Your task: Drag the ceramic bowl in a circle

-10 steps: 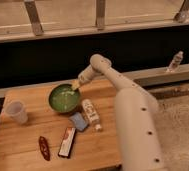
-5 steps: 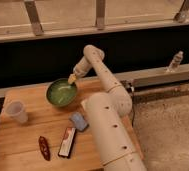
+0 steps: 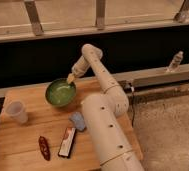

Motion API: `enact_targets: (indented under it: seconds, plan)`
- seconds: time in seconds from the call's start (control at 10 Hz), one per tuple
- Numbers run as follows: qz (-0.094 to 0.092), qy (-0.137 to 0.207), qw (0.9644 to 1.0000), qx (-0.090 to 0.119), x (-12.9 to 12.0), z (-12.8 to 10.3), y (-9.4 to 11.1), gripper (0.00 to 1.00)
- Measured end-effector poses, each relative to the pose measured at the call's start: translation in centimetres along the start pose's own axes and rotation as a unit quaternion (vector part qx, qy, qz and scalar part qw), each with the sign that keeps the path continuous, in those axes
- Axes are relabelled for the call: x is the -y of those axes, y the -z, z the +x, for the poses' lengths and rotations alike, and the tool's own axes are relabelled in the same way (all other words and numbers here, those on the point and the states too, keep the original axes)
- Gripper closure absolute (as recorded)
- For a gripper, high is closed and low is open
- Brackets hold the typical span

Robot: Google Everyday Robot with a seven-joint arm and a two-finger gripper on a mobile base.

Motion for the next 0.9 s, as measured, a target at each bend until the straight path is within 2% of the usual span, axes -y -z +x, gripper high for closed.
enact_targets:
  seconds: [0.1,0.2,0.9]
  plan:
    - [0.017,0.017,0.9997,0.006,1.18,0.59,-1.16,1.00]
    - [0.024,0.026,0.9993,0.008,2.02,1.25,-1.93,1.00]
    - [0.024,0.026,0.9993,0.009,1.84,0.95,-1.72,1.00]
